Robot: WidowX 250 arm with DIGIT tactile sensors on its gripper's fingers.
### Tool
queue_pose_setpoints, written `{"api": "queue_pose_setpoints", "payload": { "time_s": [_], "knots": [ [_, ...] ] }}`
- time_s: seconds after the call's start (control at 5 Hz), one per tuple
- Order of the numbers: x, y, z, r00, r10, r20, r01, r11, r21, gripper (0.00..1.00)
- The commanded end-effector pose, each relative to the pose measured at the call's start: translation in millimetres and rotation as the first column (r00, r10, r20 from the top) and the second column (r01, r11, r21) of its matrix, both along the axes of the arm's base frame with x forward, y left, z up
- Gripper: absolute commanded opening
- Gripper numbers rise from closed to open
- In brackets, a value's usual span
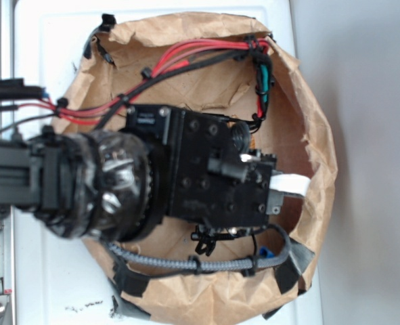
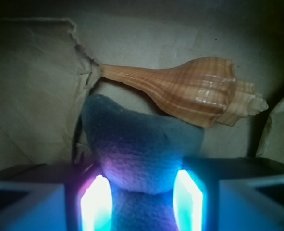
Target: Grab the gray animal.
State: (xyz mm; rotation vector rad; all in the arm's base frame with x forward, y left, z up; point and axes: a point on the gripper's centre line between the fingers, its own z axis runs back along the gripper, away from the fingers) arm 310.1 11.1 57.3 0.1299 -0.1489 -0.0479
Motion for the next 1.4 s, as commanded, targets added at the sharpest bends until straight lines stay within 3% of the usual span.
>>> {"api": "queue_pose_setpoints", "payload": {
  "time_s": [0.0,0.2,0.4,0.6,0.8,1.0,1.2],
  "knots": [
    [8.3,1.6,22.0,0.998,0.006,0.059,-0.006,1.0,-0.007,0.0],
    [-1.8,-1.6,55.2,0.998,0.023,0.058,-0.02,0.998,-0.053,0.0],
    [-7.9,3.1,105.1,0.996,0.085,0.005,-0.083,0.989,-0.123,0.0],
    [-10.7,17.6,155.3,0.974,0.212,0.085,-0.203,0.974,-0.101,0.0],
    [-23.4,26.9,203.4,0.983,0.171,0.068,-0.156,0.971,-0.182,0.0],
    [-25.9,28.0,198.4,0.988,0.139,0.065,-0.126,0.976,-0.176,0.93],
    [-23.4,23.3,176.4,0.993,0.106,0.047,-0.098,0.984,-0.147,1.0]
  ]
}}
